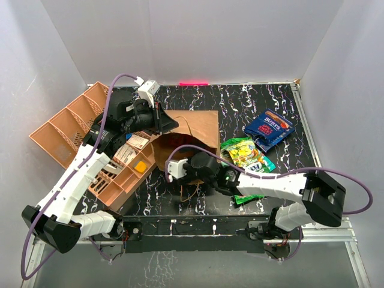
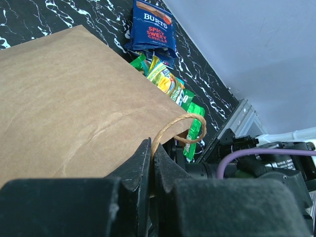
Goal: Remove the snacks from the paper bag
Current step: Pick up the snack from the paper bag.
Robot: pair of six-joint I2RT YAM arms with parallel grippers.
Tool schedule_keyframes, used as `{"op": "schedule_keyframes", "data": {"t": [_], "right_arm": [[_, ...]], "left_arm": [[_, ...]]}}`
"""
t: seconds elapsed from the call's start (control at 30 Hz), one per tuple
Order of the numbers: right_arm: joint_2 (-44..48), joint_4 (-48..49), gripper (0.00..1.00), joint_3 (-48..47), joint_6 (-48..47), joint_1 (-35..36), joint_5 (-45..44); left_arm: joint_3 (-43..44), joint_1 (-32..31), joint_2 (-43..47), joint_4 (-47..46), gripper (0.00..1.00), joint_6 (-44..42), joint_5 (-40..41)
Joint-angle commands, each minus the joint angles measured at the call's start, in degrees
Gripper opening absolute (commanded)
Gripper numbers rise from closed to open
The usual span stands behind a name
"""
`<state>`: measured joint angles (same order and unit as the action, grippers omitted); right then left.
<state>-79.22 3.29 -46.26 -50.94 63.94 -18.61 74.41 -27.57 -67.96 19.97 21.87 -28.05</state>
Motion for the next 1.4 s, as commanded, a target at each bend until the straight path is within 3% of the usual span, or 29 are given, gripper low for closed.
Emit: {"op": "schedule_keyframes", "data": {"t": [0.0,0.47,0.67,0.83,1.37], "right_arm": [[-1.56,9.83,0.96,-0.08,-1.88,-3.01,-2.74],[-14.95,26.3,0.68,-1.48,-1.72,-9.57,-6.87],[-24.37,31.77,0.63,-5.3,-2.86,-10.83,-9.47],[-30.15,35.03,0.63,-8.25,-3.42,-12.44,-10.64],[-43.01,35.92,0.79,-18.66,-13.07,-18.19,-11.4]], "left_arm": [[1.61,-0.03,0.71,0.42,0.0,-1.63,-1.09],[1.01,-0.02,0.97,-2.62,0.0,-0.66,-2.49],[1.82,-0.03,0.46,-2.92,0.0,-0.51,-4.04],[2.49,-0.02,0.27,-2.03,0.0,-0.59,-4.98],[2.23,-0.03,1.65,2.22,0.0,-2.42,-5.99]]}}
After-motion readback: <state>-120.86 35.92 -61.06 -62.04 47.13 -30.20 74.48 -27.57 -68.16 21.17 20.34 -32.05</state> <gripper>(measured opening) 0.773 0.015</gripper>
